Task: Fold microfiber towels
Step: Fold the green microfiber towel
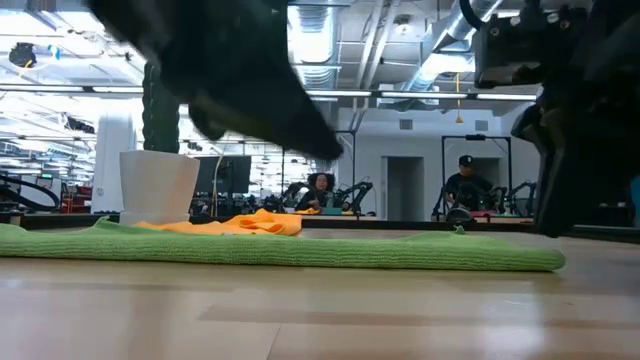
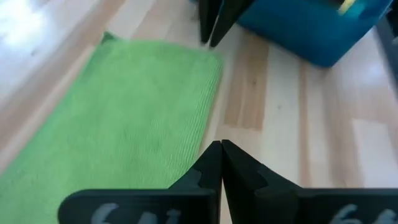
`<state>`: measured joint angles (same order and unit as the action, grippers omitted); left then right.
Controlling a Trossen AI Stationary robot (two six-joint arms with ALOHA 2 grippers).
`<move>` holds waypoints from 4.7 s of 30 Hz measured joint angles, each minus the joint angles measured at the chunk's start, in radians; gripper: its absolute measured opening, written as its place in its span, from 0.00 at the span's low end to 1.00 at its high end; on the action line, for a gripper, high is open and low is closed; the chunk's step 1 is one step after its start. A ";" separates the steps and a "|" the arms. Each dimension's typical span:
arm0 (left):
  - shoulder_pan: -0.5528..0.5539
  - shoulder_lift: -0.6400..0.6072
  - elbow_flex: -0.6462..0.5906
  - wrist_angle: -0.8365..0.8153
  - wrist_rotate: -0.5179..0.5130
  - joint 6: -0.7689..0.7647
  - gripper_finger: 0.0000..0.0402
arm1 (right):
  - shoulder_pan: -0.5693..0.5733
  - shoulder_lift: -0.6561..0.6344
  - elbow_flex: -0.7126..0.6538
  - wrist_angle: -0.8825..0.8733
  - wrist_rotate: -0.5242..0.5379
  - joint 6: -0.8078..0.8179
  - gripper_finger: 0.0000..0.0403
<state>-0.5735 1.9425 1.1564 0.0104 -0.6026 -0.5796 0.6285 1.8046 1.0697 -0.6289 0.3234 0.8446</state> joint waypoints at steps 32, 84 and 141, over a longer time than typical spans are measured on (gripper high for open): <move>0.025 0.106 -0.001 0.017 -0.005 -0.054 0.00 | -0.002 0.087 0.024 0.090 -0.026 -0.093 0.38; 0.027 0.169 0.001 0.050 0.018 -0.068 0.00 | -0.065 0.079 0.152 0.071 0.087 -0.290 0.03; 0.051 0.172 -0.001 0.240 0.121 0.036 0.00 | 0.013 0.080 0.152 0.043 0.096 -0.194 0.06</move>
<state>-0.5226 2.1143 1.1557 0.2500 -0.4816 -0.5437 0.6415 1.8847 1.2217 -0.5858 0.4198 0.6510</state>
